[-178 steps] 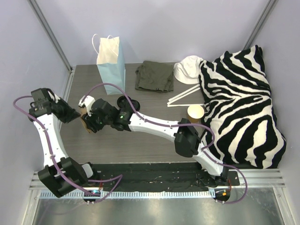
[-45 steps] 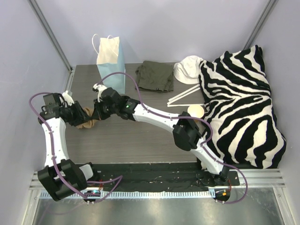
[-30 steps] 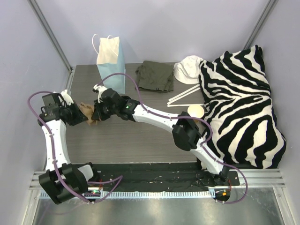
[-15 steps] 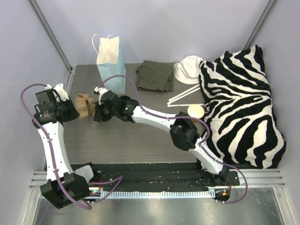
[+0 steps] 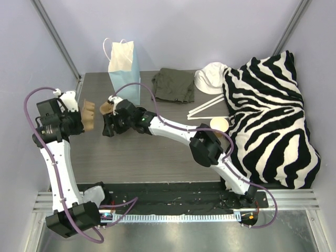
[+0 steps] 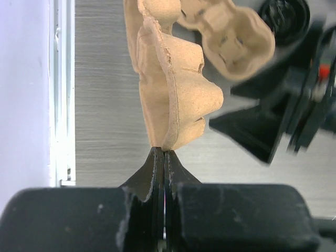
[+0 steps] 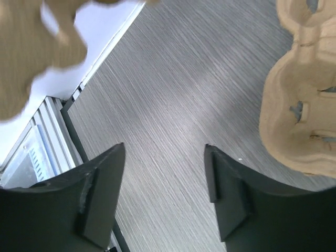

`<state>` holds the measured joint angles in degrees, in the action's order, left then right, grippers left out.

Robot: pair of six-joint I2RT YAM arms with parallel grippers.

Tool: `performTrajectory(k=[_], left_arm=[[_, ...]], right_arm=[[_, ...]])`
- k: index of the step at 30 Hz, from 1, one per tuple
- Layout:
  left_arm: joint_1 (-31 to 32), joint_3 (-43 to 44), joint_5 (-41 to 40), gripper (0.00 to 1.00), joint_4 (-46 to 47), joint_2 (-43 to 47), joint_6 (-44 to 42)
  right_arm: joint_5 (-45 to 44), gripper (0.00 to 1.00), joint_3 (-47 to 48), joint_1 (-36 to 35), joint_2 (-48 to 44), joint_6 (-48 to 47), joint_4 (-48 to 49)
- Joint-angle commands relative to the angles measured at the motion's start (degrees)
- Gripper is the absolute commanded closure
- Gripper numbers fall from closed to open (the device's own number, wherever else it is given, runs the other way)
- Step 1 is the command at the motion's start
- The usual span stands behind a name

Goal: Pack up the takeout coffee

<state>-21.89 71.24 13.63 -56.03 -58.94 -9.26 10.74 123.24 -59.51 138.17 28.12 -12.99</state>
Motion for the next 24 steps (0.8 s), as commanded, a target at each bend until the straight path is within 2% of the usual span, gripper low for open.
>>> performTrajectory(k=[1, 4, 6, 11, 17, 21, 24], left_arm=[[1.7, 1.8, 1.8, 1.0, -6.4, 3.1, -8.8], [3.3, 0.5, 3.8, 1.0, -11.0, 5.6, -15.1], [3.9, -1.4, 4.3, 1.0, -13.2, 8.4, -21.4], [4.1, -4.2, 4.8, 1.0, -13.3, 16.2, -31.0], [4.0, 1.1, 9.7, 1.0, -12.2, 18.8, -32.0], [4.0, 4.4, 5.5, 1.0, -9.2, 13.2, -27.5], [4.3, 6.8, 5.4, 1.0, -7.2, 9.9, -25.4]], right_arm=[[2.7, 0.27, 2.9, 1.4, -6.8, -2.5, 2.2], [4.5, 0.19, 0.4, 2.5, -11.0, -4.0, 1.6], [6.3, 0.17, -1.8, 3.6, -13.5, -5.8, 1.0], [11.1, 0.13, -4.9, 7.3, -21.3, -10.8, -2.7], [12.3, 0.09, -11.3, 14.5, -29.1, -14.1, -5.8], [11.2, 0.08, -16.4, 16.9, -33.3, -15.7, -5.7], [10.0, 0.07, -18.4, 17.8, -35.8, -17.1, -6.2]])
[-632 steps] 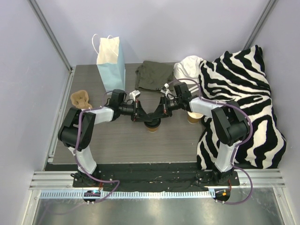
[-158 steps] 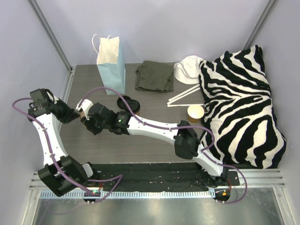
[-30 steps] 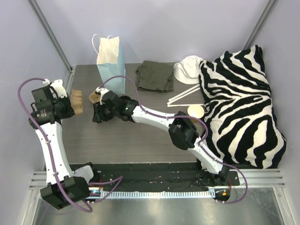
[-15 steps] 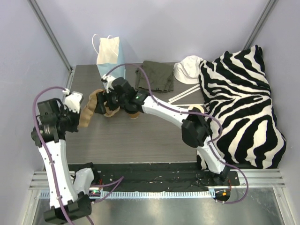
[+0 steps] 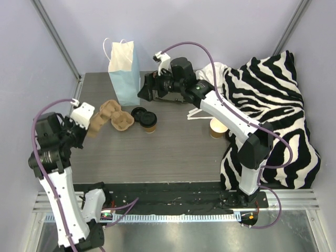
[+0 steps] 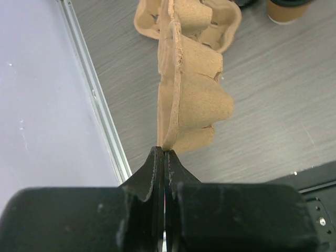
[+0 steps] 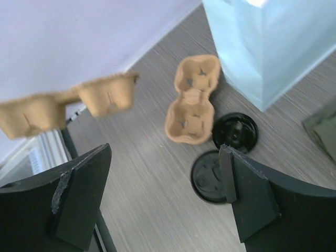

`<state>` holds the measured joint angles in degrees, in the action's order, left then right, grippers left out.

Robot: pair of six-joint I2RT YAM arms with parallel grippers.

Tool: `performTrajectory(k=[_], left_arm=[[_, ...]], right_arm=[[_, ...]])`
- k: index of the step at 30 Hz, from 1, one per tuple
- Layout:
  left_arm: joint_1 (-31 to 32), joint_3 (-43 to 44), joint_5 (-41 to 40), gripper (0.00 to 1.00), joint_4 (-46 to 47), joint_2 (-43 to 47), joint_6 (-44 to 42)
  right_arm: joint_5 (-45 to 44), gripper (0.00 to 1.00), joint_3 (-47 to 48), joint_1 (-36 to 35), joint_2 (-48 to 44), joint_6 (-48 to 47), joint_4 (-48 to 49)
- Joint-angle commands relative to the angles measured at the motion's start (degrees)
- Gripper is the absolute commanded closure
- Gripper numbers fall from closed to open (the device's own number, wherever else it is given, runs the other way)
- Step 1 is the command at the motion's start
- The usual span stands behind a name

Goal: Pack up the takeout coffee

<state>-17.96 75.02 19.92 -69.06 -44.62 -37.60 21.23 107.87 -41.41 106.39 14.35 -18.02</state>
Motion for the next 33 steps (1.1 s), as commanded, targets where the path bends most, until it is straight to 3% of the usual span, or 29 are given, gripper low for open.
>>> performTrajectory(k=[1, 4, 8, 15, 23, 30, 33], left_arm=[[0.9, 3.2, -3.2, 1.0, 6.6, -5.0, 3.1], [5.2, 3.0, -15.7, 1.0, 8.0, -9.6, 4.4], [6.1, -2.3, -26.0, 1.0, 13.8, -13.5, 3.9], [7.1, -13.9, -36.3, 1.0, 33.8, -19.4, -0.4], [7.0, -27.4, -34.6, 1.0, 51.2, -22.3, -8.3], [6.9, -37.1, -33.0, 1.0, 53.3, -21.4, -15.6], [6.6, -36.0, -29.9, 0.7, 47.9, -20.1, -15.5]], right_arm=[[-1.0, 0.06, -3.5, 0.0, -4.5, -3.6, -1.4], [-1.9, 0.05, -5.2, 1.3, -6.5, -4.1, -1.6], [-2.2, 0.04, -6.4, 2.8, -7.8, -4.0, -1.4], [-2.2, 0.03, -8.8, 4.1, -9.1, -3.7, -1.0], [-1.9, 0.02, -8.8, 4.5, -8.2, -3.2, -0.5], [-1.8, 0.02, -9.0, 4.8, -8.3, -3.2, -0.5], [-1.6, 0.02, -8.8, 4.8, -8.2, -2.9, -0.5]])
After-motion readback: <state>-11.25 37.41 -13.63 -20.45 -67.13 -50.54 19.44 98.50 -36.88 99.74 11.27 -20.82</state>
